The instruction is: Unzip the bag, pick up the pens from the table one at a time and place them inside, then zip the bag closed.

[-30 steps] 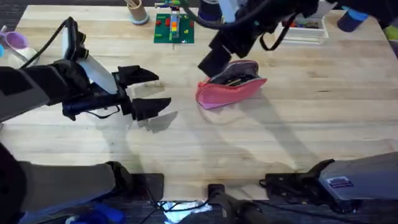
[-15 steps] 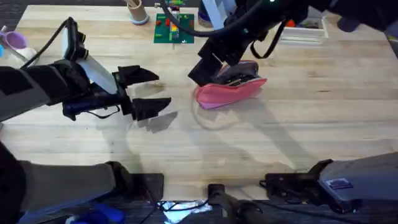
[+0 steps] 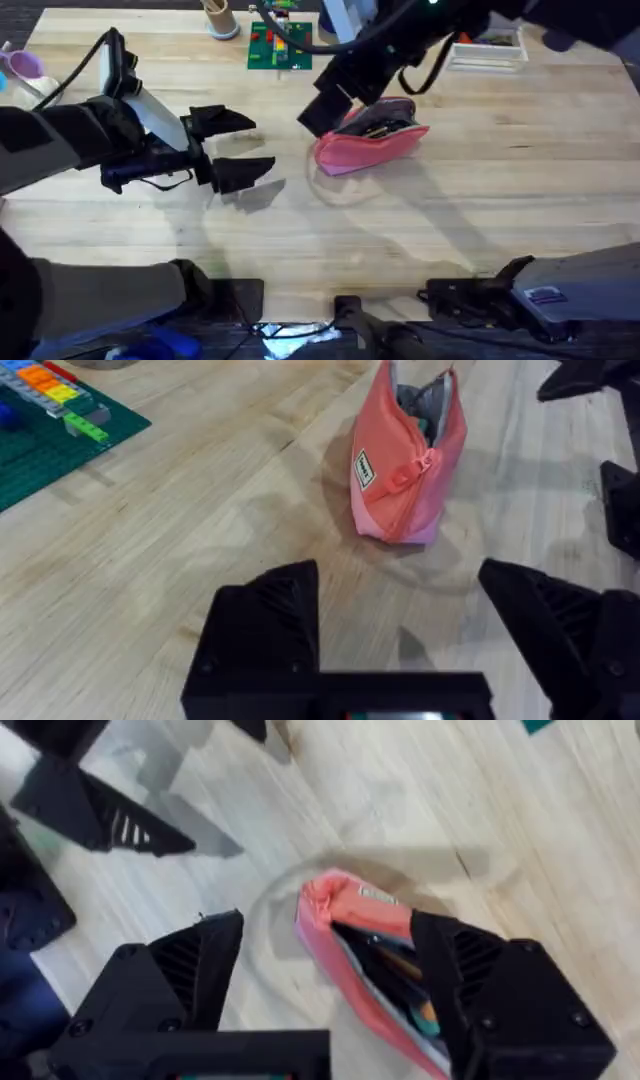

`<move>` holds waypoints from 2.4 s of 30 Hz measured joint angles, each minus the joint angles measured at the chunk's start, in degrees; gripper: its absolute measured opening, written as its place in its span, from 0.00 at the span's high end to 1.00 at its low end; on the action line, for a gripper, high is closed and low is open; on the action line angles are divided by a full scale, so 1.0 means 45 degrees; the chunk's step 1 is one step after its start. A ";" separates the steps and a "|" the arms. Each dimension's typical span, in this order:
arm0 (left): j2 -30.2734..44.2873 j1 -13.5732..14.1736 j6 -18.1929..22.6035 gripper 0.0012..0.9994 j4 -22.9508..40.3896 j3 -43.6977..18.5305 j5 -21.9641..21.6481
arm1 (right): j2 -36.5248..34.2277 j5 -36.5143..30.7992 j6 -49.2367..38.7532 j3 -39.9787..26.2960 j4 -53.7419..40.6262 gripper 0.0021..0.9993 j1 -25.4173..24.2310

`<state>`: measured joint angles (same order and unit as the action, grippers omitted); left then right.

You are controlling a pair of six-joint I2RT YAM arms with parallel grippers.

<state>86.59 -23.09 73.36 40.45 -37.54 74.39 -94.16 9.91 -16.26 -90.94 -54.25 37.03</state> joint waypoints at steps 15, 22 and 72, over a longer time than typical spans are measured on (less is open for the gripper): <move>0.0000 0.0000 0.0000 0.00 0.0000 0.0000 0.0005 | -0.1902 -0.0268 0.0055 -0.0005 0.0295 0.00 0.0487; 0.0000 0.0000 0.0000 0.00 0.0000 0.0000 0.0005 | -0.2666 -0.0593 0.0060 -0.0005 0.0358 0.00 0.0487; 0.0000 0.0000 0.0000 0.00 0.0000 0.0000 0.0005 | -0.3523 -0.0676 0.0108 -0.0009 0.0066 0.93 0.0521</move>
<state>86.59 -23.09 73.36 40.45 -37.54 74.41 -110.02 6.87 -15.77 -90.98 -53.95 39.38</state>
